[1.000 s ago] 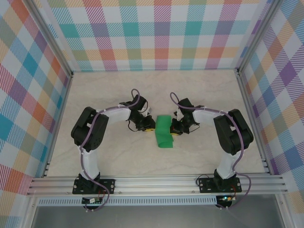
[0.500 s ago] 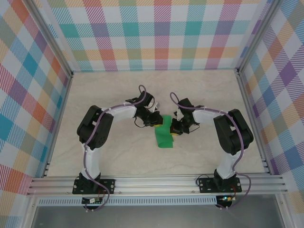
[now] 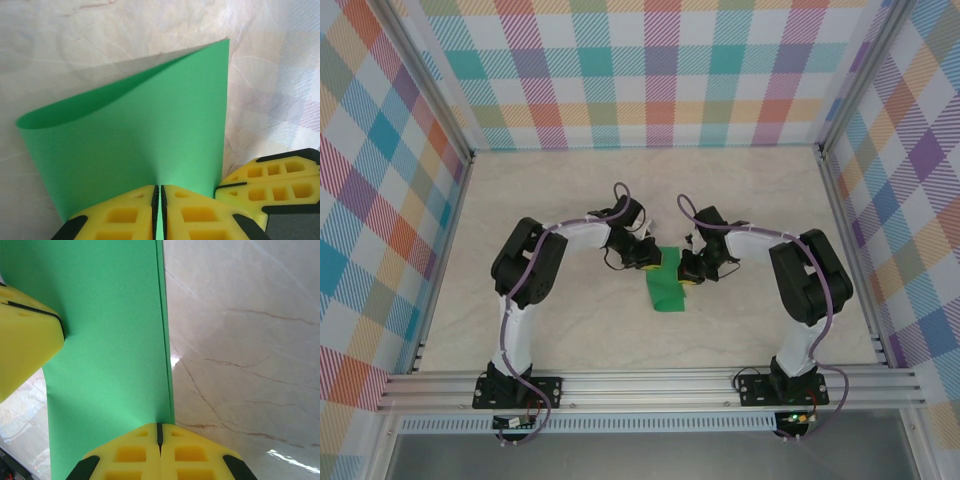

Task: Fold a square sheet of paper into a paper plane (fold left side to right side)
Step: First fold the square sheet of paper in half at the center of the table.

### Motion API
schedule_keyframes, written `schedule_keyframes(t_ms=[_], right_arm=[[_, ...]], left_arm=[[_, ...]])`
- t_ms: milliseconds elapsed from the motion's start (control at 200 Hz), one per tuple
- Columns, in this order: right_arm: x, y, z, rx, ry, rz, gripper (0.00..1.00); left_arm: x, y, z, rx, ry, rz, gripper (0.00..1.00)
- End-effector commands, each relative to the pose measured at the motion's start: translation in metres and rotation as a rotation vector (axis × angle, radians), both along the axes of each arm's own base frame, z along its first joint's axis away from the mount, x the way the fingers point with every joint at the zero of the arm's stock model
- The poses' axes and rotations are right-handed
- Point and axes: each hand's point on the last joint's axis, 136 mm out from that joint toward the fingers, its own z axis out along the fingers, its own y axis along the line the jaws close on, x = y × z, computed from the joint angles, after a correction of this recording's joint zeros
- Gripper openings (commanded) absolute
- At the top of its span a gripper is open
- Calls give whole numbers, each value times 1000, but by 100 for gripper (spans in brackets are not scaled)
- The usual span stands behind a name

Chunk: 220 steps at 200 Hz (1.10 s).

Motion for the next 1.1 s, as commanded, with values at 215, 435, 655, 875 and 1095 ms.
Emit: schedule_keyframes(t_ms=[215, 435, 655, 875, 1095], right_arm=[[-20, -26, -35, -152, 76, 8, 0], [-17, -24, -33, -146, 72, 7, 0], [-17, -23, -32, -147, 70, 8, 0], [-16, -23, -32, -147, 70, 6, 0], [-16, -22, -34, -148, 75, 8, 0]], left_arm=[[22, 51, -17, 66, 7, 53, 15], [38, 57, 10, 29, -47, 69, 16], [32, 42, 56, -83, -115, 37, 16], [22, 13, 48, -125, -98, -25, 15], [30, 2, 20, -113, -57, -30, 14]])
